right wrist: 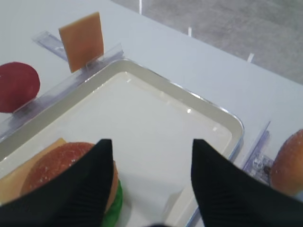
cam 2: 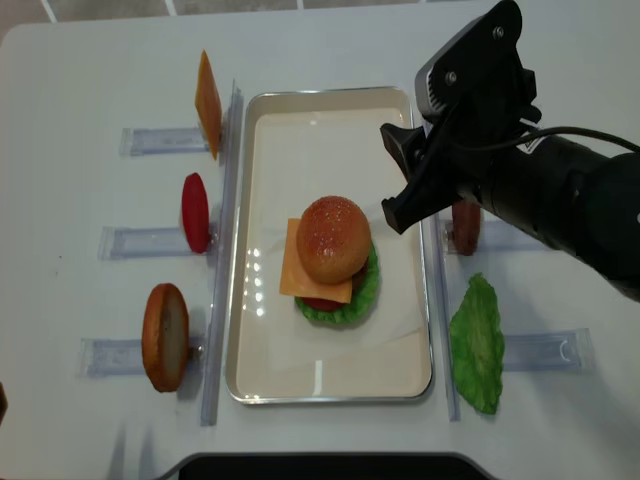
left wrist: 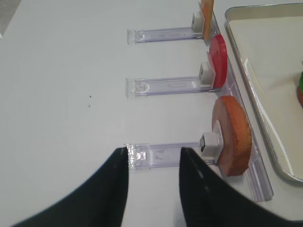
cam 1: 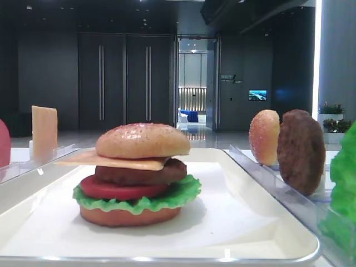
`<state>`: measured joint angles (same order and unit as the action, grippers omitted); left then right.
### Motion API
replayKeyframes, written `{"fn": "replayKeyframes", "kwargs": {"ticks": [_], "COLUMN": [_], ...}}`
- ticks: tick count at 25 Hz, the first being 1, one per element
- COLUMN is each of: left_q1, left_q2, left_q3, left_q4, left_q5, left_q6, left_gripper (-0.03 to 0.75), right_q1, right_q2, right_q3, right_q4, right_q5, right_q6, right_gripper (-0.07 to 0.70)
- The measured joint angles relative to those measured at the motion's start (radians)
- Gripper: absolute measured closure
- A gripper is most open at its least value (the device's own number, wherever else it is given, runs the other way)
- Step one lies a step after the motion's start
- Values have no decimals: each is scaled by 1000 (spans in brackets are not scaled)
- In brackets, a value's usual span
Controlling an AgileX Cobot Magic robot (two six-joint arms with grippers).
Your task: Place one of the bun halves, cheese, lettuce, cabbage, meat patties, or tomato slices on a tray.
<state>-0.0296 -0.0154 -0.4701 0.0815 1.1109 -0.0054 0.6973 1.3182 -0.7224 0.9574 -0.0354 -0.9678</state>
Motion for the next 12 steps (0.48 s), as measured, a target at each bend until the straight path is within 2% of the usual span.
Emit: {"fn": "replayKeyframes", "kwargs": {"ticks": [7, 9, 12], "left_q1": [0, 0, 0], "left_q2": [0, 0, 0], "left_q3": [0, 0, 0], "left_q4": [0, 0, 0], "left_q5": [0, 0, 0], "left_q6": [0, 0, 0], "left_gripper": [433, 433, 433], "right_q1": [-193, -253, -338], "right_q2": [-33, -67, -136], "right_q3": [0, 0, 0], "right_q4": [-563, -668, -734], "right_q5": [243, 296, 381], "right_q6": [493, 564, 599], "right_gripper": [275, 284, 299]}}
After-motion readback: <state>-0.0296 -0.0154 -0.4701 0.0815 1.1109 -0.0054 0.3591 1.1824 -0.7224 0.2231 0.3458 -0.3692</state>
